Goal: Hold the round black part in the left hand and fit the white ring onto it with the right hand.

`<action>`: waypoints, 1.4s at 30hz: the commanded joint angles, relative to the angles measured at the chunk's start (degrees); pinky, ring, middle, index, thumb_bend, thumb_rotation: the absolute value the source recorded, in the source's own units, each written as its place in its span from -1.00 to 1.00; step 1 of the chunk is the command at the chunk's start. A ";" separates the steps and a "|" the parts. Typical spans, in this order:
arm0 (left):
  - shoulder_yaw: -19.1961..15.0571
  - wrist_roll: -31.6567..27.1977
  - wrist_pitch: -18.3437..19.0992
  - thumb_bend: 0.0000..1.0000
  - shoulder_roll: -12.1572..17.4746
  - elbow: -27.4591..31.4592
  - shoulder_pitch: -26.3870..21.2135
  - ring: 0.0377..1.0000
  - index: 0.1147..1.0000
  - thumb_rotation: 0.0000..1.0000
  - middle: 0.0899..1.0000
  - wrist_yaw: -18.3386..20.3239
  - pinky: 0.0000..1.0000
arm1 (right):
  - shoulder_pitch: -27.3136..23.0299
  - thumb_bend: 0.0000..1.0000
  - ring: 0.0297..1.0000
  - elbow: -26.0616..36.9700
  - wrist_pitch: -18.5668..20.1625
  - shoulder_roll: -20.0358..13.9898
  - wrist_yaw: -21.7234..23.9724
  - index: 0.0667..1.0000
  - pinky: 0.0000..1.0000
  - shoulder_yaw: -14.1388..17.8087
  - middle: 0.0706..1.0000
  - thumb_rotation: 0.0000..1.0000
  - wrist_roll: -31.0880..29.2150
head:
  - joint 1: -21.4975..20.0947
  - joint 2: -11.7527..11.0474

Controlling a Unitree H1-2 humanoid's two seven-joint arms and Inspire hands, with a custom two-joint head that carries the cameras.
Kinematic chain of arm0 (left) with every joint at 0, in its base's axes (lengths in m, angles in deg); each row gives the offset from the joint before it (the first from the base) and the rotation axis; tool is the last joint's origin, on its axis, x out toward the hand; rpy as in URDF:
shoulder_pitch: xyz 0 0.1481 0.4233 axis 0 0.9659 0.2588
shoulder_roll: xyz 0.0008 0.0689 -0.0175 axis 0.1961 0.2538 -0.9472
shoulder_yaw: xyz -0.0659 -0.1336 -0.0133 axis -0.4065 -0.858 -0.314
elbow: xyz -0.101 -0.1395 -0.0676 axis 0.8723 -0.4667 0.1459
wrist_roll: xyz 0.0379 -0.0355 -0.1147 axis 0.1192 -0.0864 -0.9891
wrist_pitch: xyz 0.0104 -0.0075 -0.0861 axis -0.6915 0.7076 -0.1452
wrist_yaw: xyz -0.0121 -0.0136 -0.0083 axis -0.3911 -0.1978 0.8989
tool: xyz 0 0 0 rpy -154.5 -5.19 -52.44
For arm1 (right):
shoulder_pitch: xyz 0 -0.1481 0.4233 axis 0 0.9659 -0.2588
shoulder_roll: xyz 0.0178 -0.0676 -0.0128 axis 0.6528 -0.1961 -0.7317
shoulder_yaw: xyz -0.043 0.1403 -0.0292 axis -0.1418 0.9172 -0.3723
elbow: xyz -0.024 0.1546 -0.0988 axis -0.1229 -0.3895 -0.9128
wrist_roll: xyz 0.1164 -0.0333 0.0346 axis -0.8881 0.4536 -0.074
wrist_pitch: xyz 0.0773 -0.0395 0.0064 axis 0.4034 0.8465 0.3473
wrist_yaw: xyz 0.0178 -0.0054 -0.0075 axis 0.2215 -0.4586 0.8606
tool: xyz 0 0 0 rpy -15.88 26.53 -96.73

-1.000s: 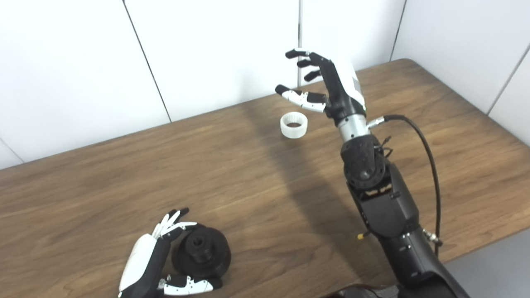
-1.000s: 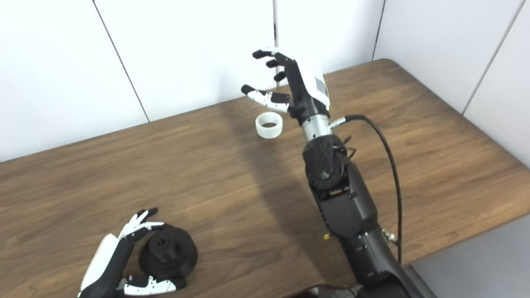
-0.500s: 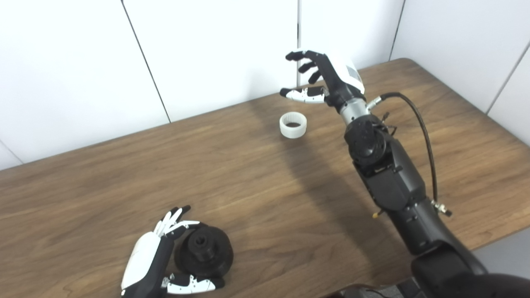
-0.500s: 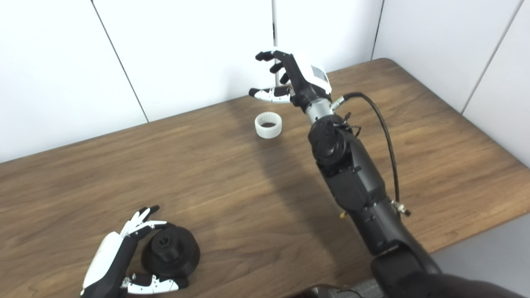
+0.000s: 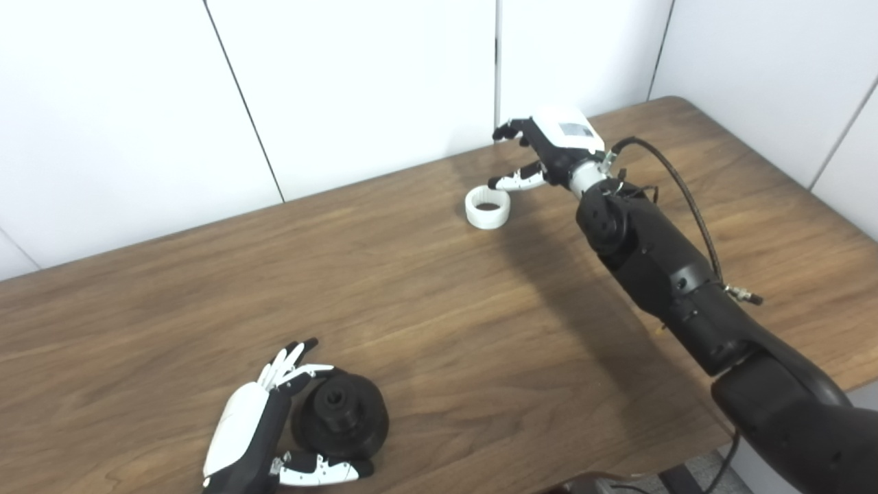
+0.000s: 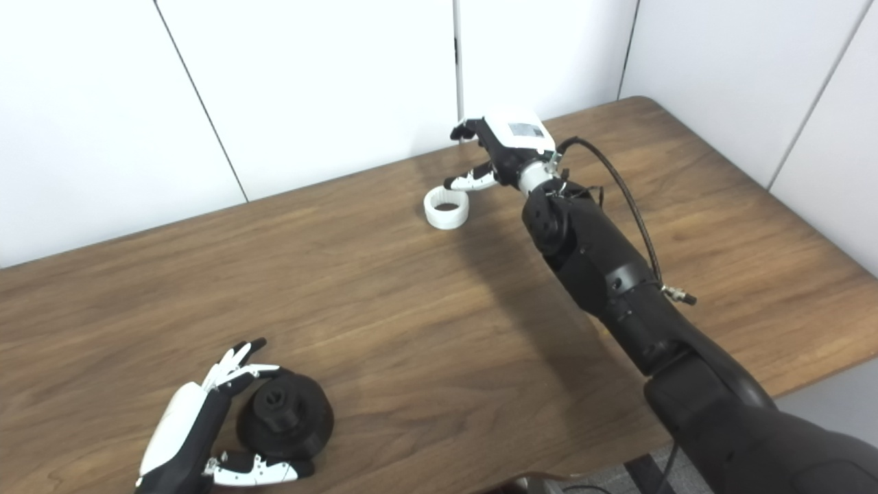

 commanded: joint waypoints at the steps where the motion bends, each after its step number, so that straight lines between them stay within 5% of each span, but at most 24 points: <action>1: 0.37 1.75 1.11 0.93 0.49 0.49 -0.12 1.00 0.09 -0.59 0.93 0.95 1.00 | -4.30 0.36 0.46 -0.31 -1.24 -1.96 0.74 0.49 0.18 -0.82 0.54 0.13 1.20 | 0.00 0.01; 7: 0.64 2.08 1.17 0.92 0.39 0.46 -0.25 1.00 0.09 -0.59 0.93 0.89 1.00 | -4.75 0.68 0.59 -1.34 -1.42 -2.91 4.40 0.59 0.30 -2.59 0.66 0.71 0.43 | 0.64 0.30; 16: 0.85 1.85 2.09 0.92 0.18 1.02 -0.19 1.00 0.09 -0.61 0.93 1.12 1.00 | -2.82 0.99 0.88 0.10 -0.85 -2.94 9.91 0.70 0.68 -2.64 0.92 0.91 -2.19 | 1.03 0.55; 28: 0.77 1.76 2.35 0.92 0.43 1.18 -0.30 1.00 0.10 -0.57 0.94 1.27 1.00 | -1.84 1.00 0.95 0.55 0.24 -2.10 11.81 0.71 0.83 -3.19 0.97 0.77 -2.87 | 1.23 0.83; 42: 0.61 1.61 2.31 0.91 0.74 1.78 0.02 1.00 0.10 -0.54 0.94 1.64 1.00 | -0.10 0.97 0.90 -1.09 0.05 -1.11 8.70 0.63 0.79 -3.79 0.92 0.31 -1.35 | 1.56 1.33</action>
